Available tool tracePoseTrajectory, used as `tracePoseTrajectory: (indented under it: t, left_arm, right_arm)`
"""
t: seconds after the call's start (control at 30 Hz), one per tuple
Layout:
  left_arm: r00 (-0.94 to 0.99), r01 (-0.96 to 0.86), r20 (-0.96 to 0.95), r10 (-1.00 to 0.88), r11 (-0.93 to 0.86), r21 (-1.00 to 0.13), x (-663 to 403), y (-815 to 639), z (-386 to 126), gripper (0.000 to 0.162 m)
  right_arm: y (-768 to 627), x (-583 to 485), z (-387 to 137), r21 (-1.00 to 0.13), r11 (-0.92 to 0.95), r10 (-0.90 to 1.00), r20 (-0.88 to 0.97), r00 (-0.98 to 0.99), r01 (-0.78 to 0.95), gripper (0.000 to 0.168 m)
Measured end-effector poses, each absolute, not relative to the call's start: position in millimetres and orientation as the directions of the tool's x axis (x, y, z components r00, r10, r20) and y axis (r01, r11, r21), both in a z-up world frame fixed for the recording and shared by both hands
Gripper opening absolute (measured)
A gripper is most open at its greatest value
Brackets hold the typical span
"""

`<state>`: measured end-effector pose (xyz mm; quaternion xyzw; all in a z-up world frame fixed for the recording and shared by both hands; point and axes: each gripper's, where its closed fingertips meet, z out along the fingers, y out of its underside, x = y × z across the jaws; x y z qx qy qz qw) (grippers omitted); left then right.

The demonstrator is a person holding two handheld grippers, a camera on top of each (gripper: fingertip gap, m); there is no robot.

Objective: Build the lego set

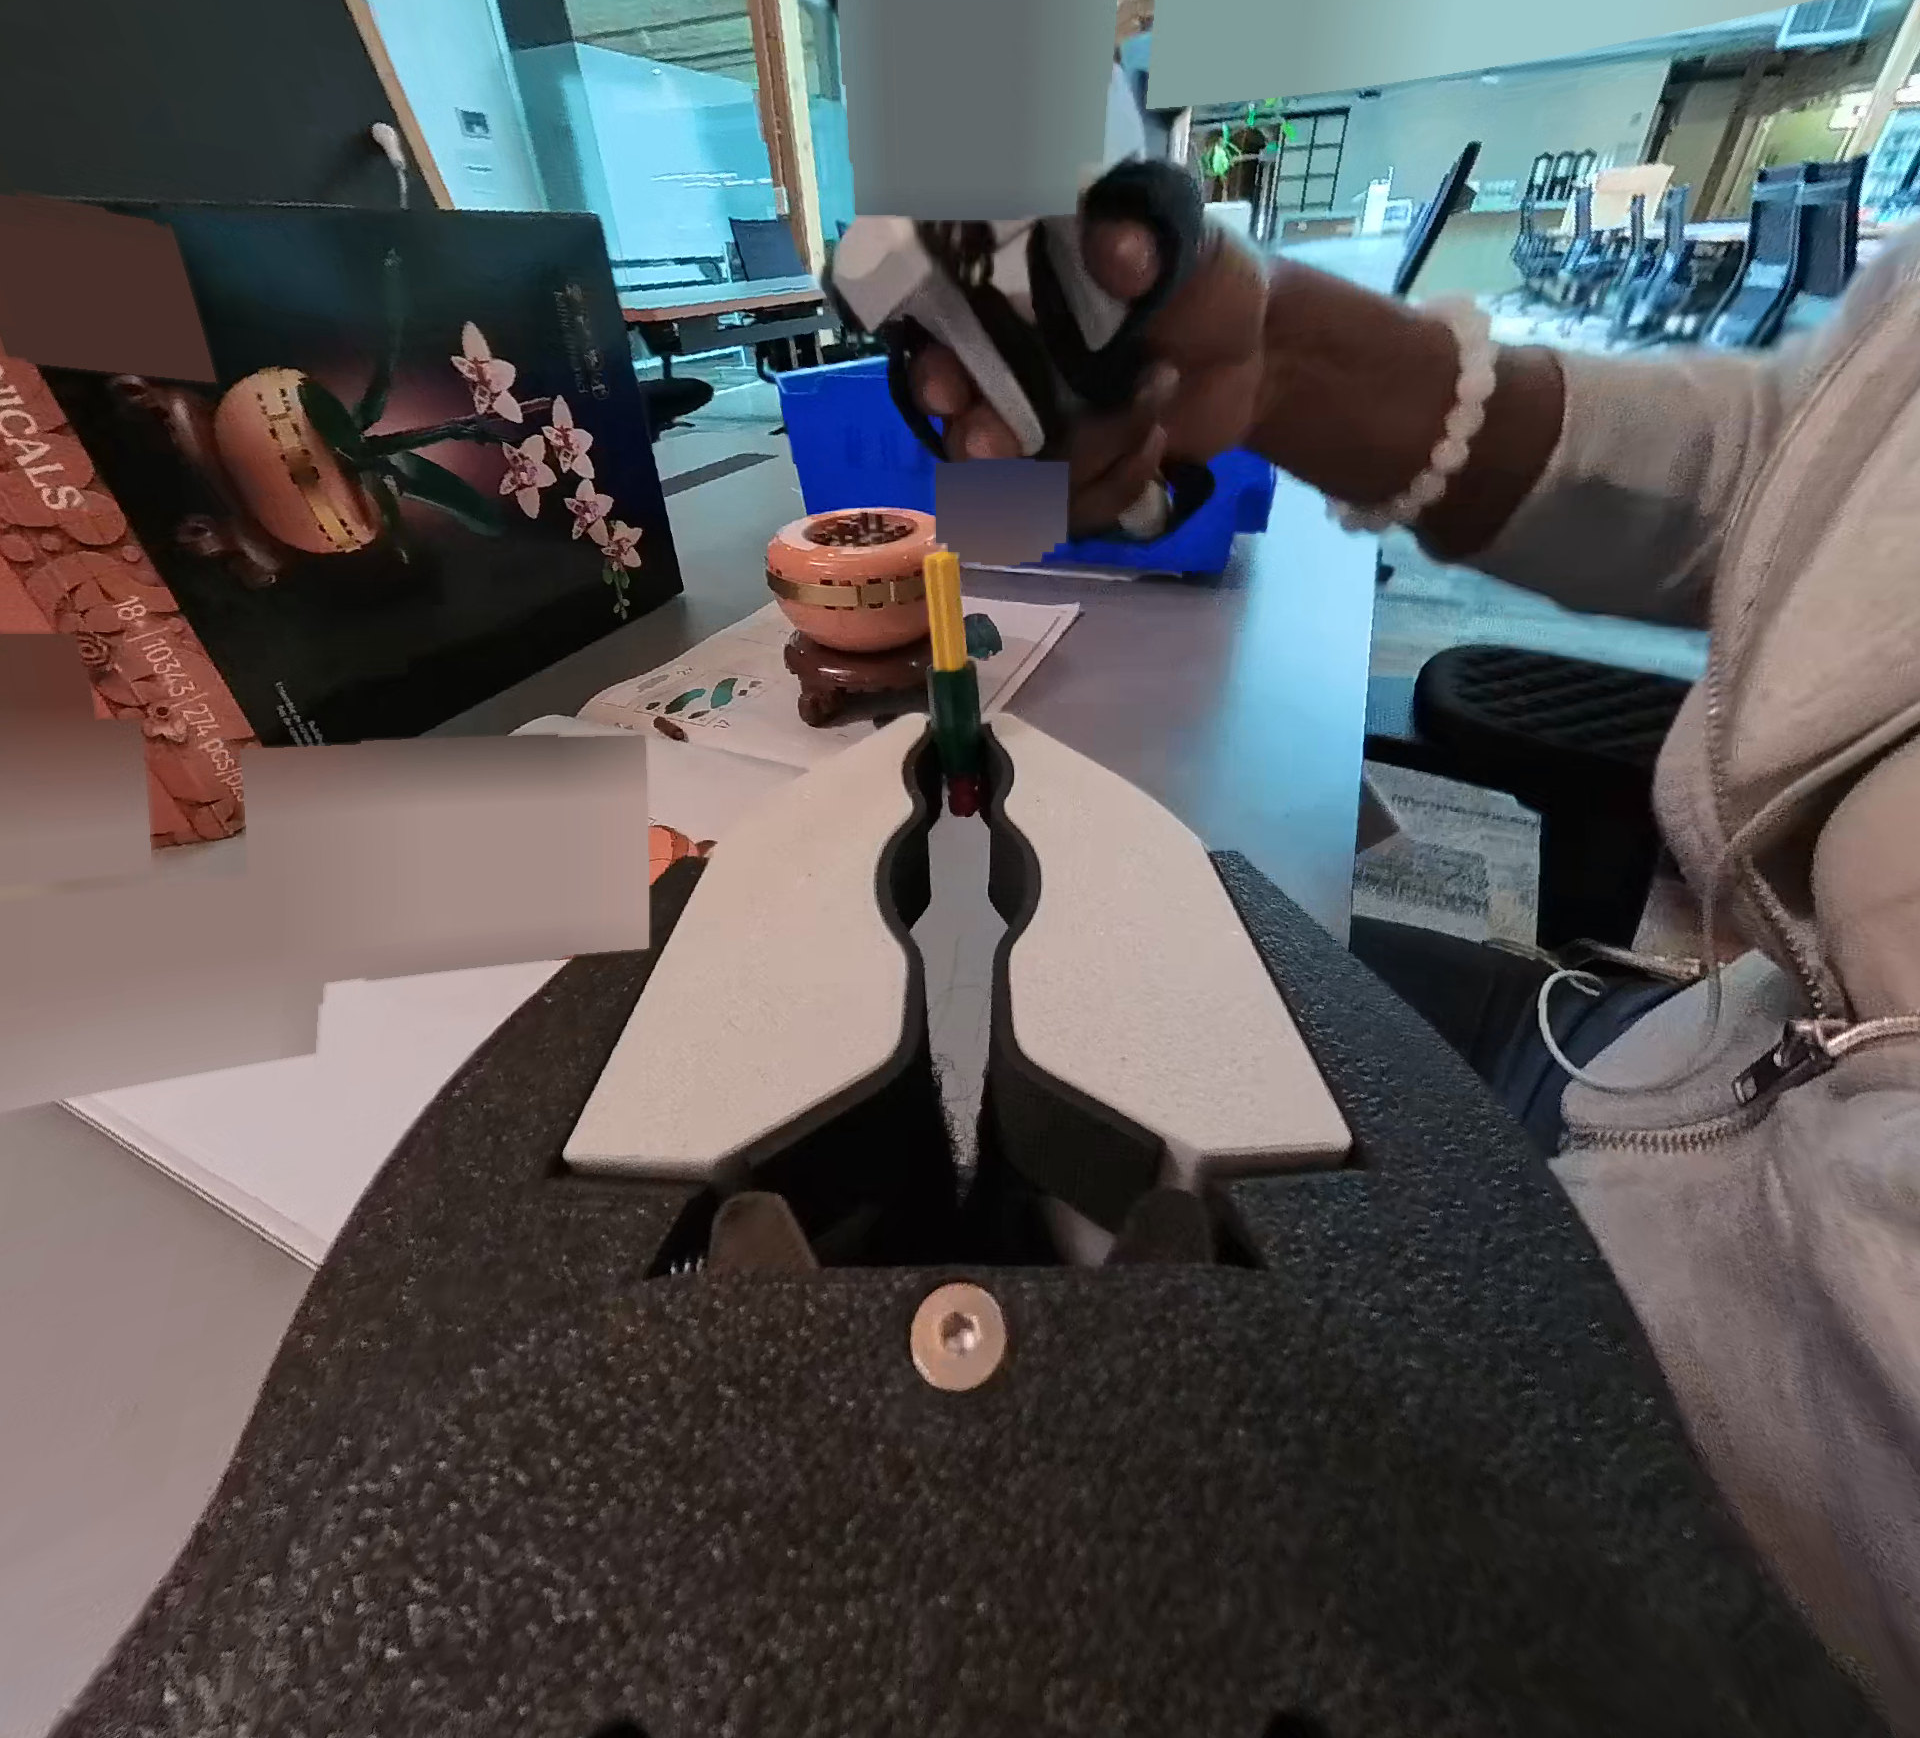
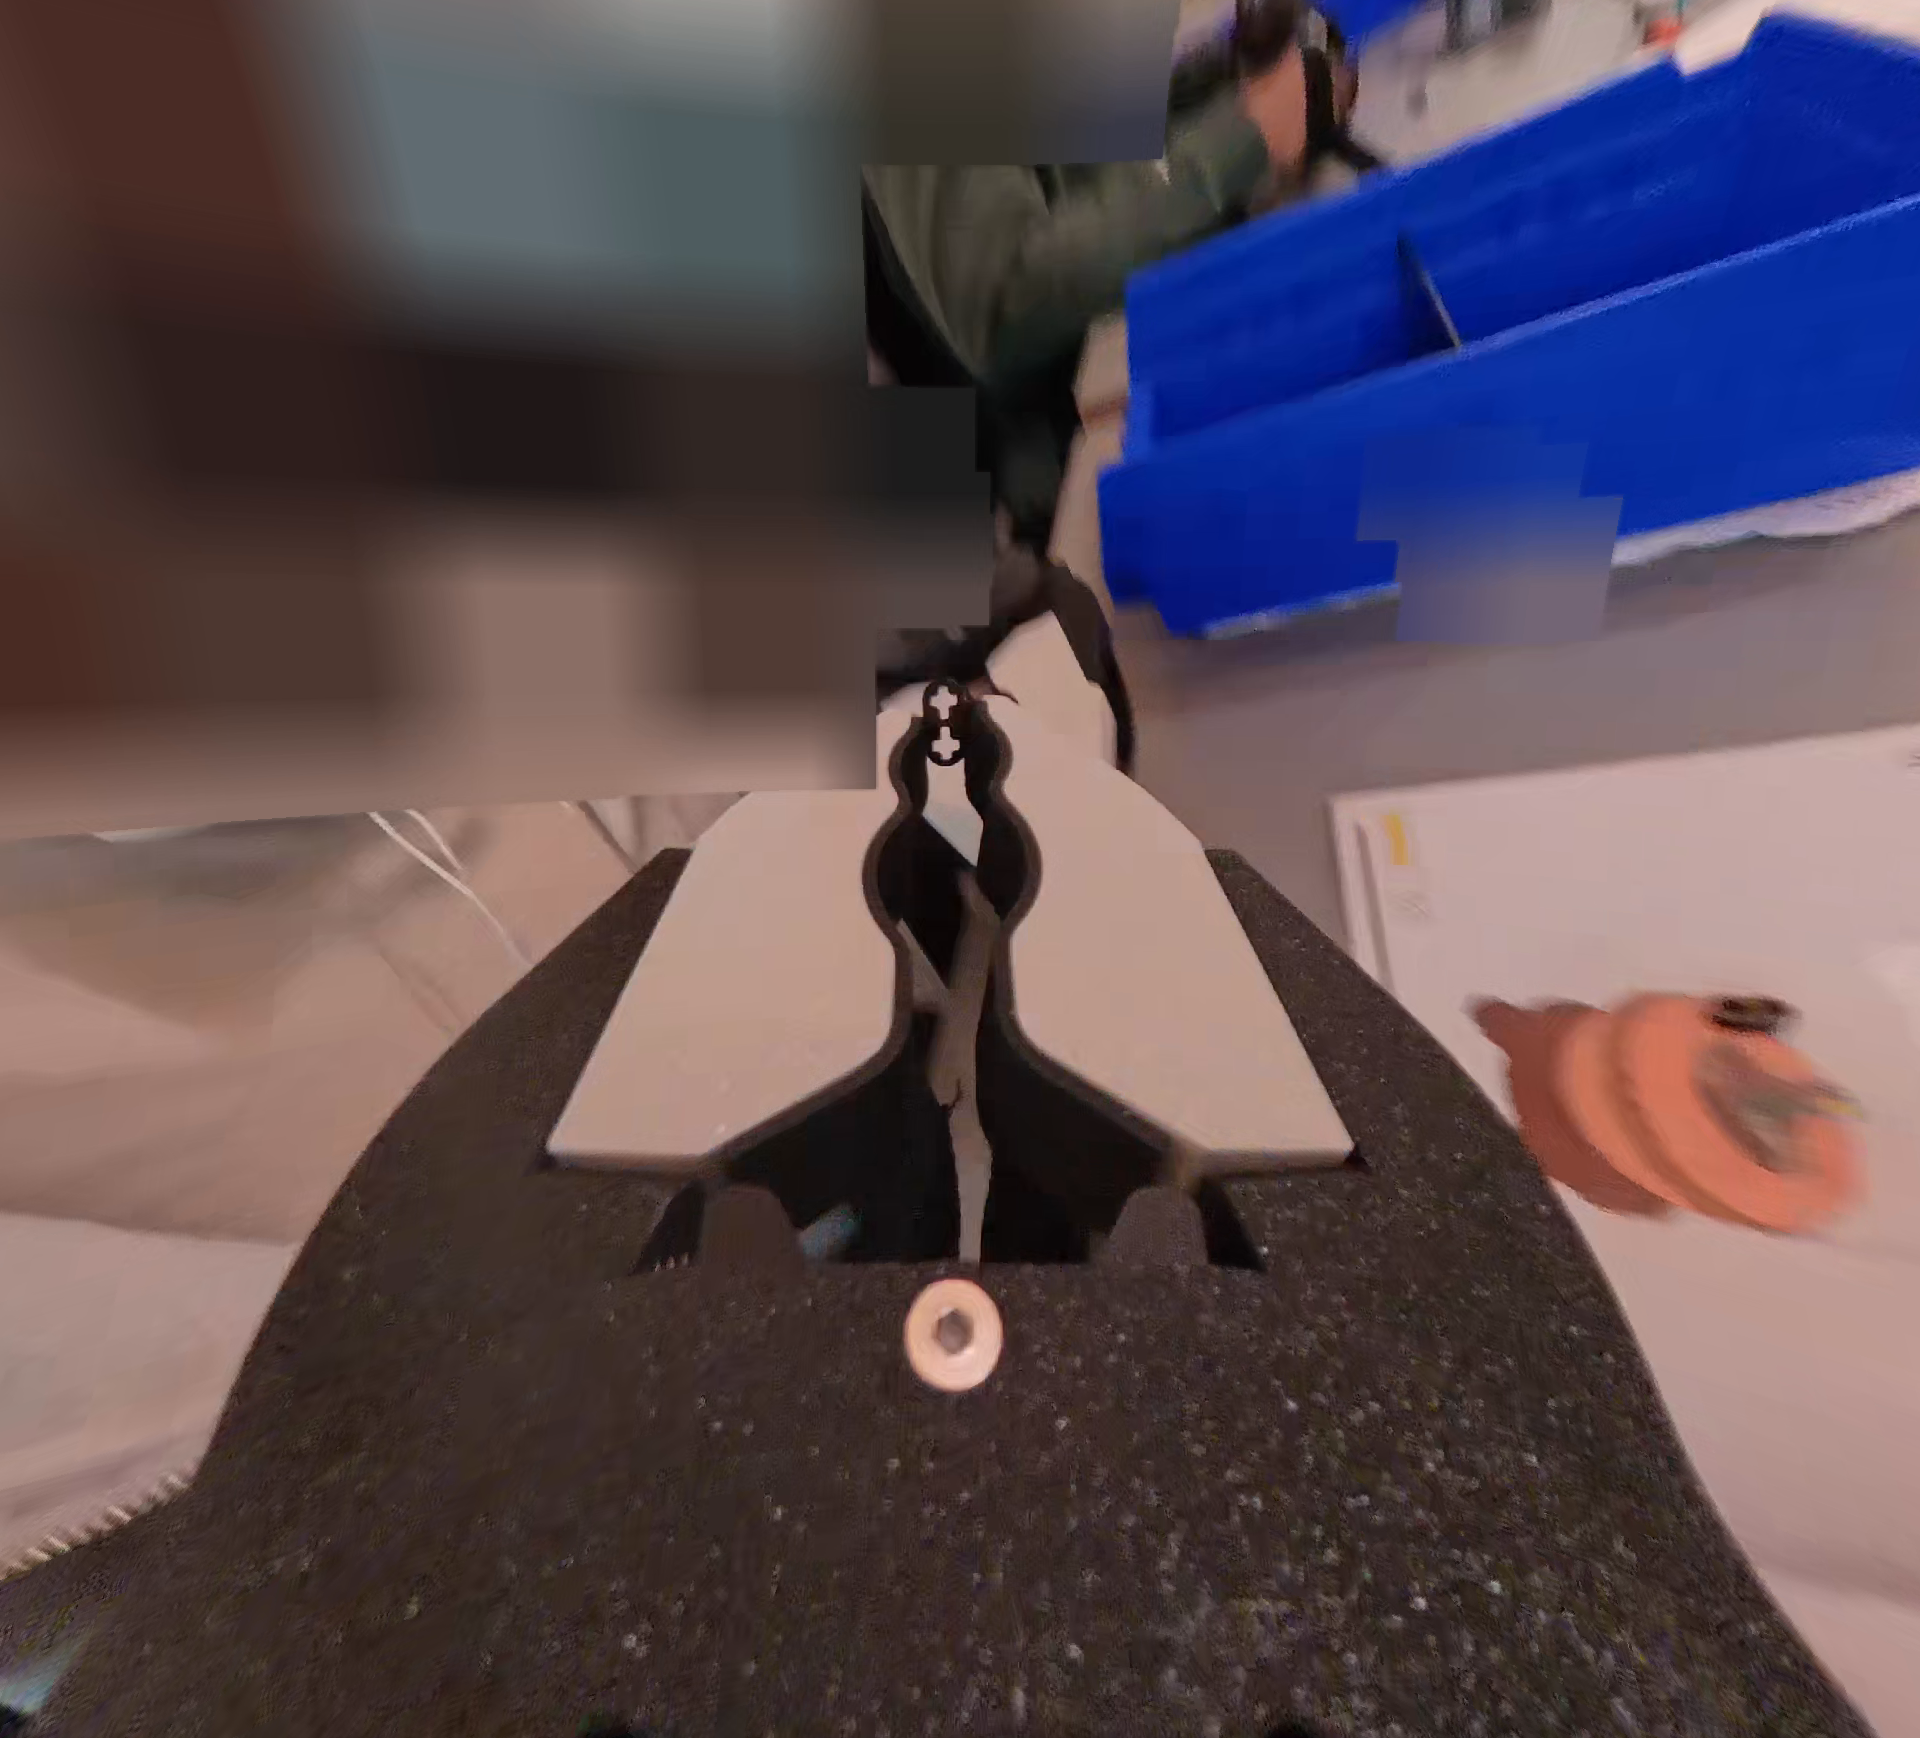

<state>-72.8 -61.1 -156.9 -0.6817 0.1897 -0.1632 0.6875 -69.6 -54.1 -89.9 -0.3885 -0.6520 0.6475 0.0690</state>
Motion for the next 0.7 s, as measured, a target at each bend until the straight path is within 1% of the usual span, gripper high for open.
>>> tracePoseTrajectory:
  t: [0.07, 0.13, 0.2, 0.27, 0.5, 0.7]
  left_arm:
    - [0.872, -0.081, -0.08, -0.484, 0.018, -0.997, -68.4, -60.4, -159.7, 0.005]
    - [0.866, -0.139, -0.138, -0.48, 0.033, -0.99, -64.5, -60.1, -162.2, 0.005]
    - [0.856, -0.184, -0.182, -0.484, 0.043, -0.982, -60.5, -60.3, -164.4, 0.005]
    - [0.848, -0.198, -0.196, -0.492, 0.049, -0.979, -58.1, -61.3, -164.9, 0.005]
    - [0.845, -0.168, -0.179, -0.504, 0.067, -0.983, -58.6, -63.6, -161.1, 0.005]
    - [0.832, -0.167, -0.186, -0.522, 0.084, -0.982, -55.8, -65.4, -160.0, 0.005]
  right_arm:
    - [-59.6, -69.9, -99.8, -0.899, 0.1, 0.667, -0.256, -0.699, 0.425, 0.006]
    - [-69.0, -68.6, -102.2, -0.873, 0.287, 0.663, -0.116, -0.74, 0.395, 0.006]
    - [-74.5, -67.8, -107.6, -0.814, 0.461, 0.634, 0.022, -0.773, 0.354, 0.007]
    - [-77.2, -67.9, -112.0, -0.754, 0.583, 0.589, 0.134, -0.797, 0.304, 0.007]
    - [-82.8, -65.1, -118.5, -0.677, 0.684, 0.513, 0.183, -0.839, 0.271, 0.007]
    - [-87.2, -65.6, -122.5, -0.657, 0.71, 0.466, 0.168, -0.869, 0.253, 0.007]
